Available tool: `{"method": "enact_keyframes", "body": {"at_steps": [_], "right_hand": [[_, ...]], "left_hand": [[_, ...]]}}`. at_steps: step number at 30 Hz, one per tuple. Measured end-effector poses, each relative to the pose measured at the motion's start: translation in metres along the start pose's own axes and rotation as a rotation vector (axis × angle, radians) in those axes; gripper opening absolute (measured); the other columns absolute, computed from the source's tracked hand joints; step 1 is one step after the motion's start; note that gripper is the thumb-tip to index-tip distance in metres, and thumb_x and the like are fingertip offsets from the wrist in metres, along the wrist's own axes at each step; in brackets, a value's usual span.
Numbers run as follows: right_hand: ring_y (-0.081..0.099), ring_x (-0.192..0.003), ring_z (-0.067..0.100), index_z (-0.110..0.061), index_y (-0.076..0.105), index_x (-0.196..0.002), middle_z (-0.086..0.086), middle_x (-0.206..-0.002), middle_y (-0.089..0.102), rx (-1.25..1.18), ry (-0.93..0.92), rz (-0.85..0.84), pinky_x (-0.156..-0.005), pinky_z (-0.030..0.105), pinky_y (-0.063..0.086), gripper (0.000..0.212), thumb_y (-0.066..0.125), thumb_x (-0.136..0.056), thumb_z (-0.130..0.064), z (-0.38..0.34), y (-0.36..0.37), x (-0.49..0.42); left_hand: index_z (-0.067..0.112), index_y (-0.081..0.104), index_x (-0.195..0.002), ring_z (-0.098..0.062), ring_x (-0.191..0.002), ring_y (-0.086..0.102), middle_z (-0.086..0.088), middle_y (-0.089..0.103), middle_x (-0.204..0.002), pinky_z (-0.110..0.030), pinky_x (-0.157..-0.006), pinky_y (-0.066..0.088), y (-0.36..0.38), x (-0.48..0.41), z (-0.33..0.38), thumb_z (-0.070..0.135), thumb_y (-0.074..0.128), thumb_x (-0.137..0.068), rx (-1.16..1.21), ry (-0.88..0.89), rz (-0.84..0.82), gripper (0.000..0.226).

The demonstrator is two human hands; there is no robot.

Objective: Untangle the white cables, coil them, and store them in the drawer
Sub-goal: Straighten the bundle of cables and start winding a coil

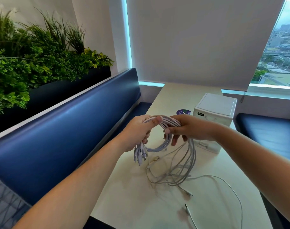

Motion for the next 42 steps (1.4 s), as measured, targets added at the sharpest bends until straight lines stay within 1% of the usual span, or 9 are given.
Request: {"method": "enact_keyframes", "body": {"at_steps": [4, 8, 14, 16, 24, 28, 36, 40, 42], "right_hand": [[0.061, -0.063, 0.022, -0.012, 0.06, -0.103, -0.005, -0.096, 0.072, -0.145, 0.017, -0.03, -0.061, 0.024, 0.051, 0.022, 0.053, -0.094, -0.031, 0.013, 0.005, 0.004], [0.049, -0.053, 0.013, -0.013, 0.055, -0.097, -0.013, -0.063, 0.059, -0.34, -0.052, 0.11, -0.053, 0.025, 0.048, 0.018, 0.057, -0.088, -0.029, 0.019, 0.005, 0.002], [0.051, -0.055, 0.014, -0.02, 0.057, -0.121, -0.002, -0.095, 0.071, -0.405, -0.077, 0.134, -0.057, 0.029, 0.047, 0.042, 0.057, -0.085, -0.041, 0.029, 0.019, -0.006], [0.051, -0.055, 0.014, -0.018, 0.062, -0.115, -0.004, -0.079, 0.068, -0.457, -0.08, 0.185, -0.056, 0.027, 0.048, 0.038, 0.058, -0.083, -0.04, 0.029, 0.022, -0.008], [0.039, -0.047, 0.01, -0.008, 0.05, -0.092, -0.004, -0.08, 0.065, -0.713, -0.078, 0.4, -0.057, 0.023, 0.047, 0.012, 0.044, -0.099, -0.016, 0.041, 0.052, -0.015], [0.042, -0.054, 0.009, -0.011, 0.045, -0.101, 0.003, -0.079, 0.05, -0.662, -0.077, 0.501, -0.051, 0.02, 0.041, 0.008, 0.048, -0.097, -0.006, 0.05, 0.053, -0.017], [0.048, -0.063, -0.006, -0.025, 0.037, -0.13, -0.014, -0.088, 0.049, -0.575, -0.186, 0.443, -0.058, 0.011, 0.039, 0.077, 0.084, -0.07, -0.015, 0.047, 0.073, -0.019], [0.053, -0.077, -0.006, -0.026, 0.04, -0.122, -0.003, -0.107, 0.056, -0.624, -0.19, 0.538, -0.065, 0.015, 0.046, 0.059, 0.072, -0.074, -0.041, 0.041, 0.069, -0.015], [0.052, -0.068, -0.003, -0.022, 0.042, -0.118, 0.001, -0.099, 0.055, -0.692, -0.176, 0.578, -0.057, 0.016, 0.044, 0.05, 0.071, -0.081, -0.037, 0.04, 0.065, -0.014]], "left_hand": [[-0.005, 0.054, -0.12, -0.009, -0.046, 0.026, 0.007, 0.03, -0.054, -0.021, -0.044, 0.033, -0.014, -0.005, 0.009, 0.047, 0.056, -0.09, 0.167, 0.04, 0.097, 0.061], [0.009, 0.051, -0.095, -0.009, -0.044, 0.024, 0.008, 0.029, -0.052, -0.021, -0.043, 0.032, -0.012, -0.008, 0.014, 0.051, 0.057, -0.084, 0.246, 0.069, 0.131, 0.044], [0.016, 0.039, -0.069, -0.008, -0.043, 0.025, 0.007, 0.029, -0.05, -0.022, -0.044, 0.032, -0.01, -0.014, 0.012, 0.043, 0.051, -0.098, 0.348, 0.043, 0.214, 0.041], [0.018, 0.036, -0.065, -0.008, -0.042, 0.024, 0.007, 0.027, -0.049, -0.021, -0.043, 0.031, -0.01, -0.014, 0.013, 0.042, 0.051, -0.098, 0.414, 0.035, 0.241, 0.043], [0.02, 0.038, -0.063, -0.009, -0.042, 0.022, 0.007, 0.026, -0.049, -0.022, -0.043, 0.029, -0.014, -0.019, 0.002, 0.045, 0.053, -0.097, 0.646, -0.062, 0.376, 0.044], [0.021, 0.039, -0.063, -0.009, -0.043, 0.023, 0.006, 0.026, -0.051, -0.021, -0.042, 0.028, -0.015, -0.021, -0.007, 0.047, 0.055, -0.096, 0.72, -0.098, 0.422, 0.045], [0.017, 0.05, -0.077, -0.008, -0.042, 0.027, 0.007, 0.027, -0.052, -0.021, -0.045, 0.034, -0.009, -0.019, -0.03, 0.052, 0.053, -0.096, 0.84, -0.134, 0.577, 0.039], [-0.002, 0.05, -0.133, -0.009, -0.042, 0.034, 0.005, 0.03, -0.052, -0.025, -0.051, 0.041, 0.003, -0.02, -0.043, 0.055, 0.053, -0.094, 0.965, -0.194, 0.636, 0.07], [0.001, 0.056, -0.124, -0.011, -0.046, 0.038, 0.004, 0.031, -0.054, -0.03, -0.062, 0.048, 0.008, -0.021, -0.049, 0.058, 0.052, -0.093, 1.025, -0.207, 0.64, 0.065]]}}
Point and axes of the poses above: each hand's wrist, its own x-axis away from the middle knuckle, its own y-axis out of the palm, z = x × y, the point moved 8 cm from there along -x, towards the middle knuckle
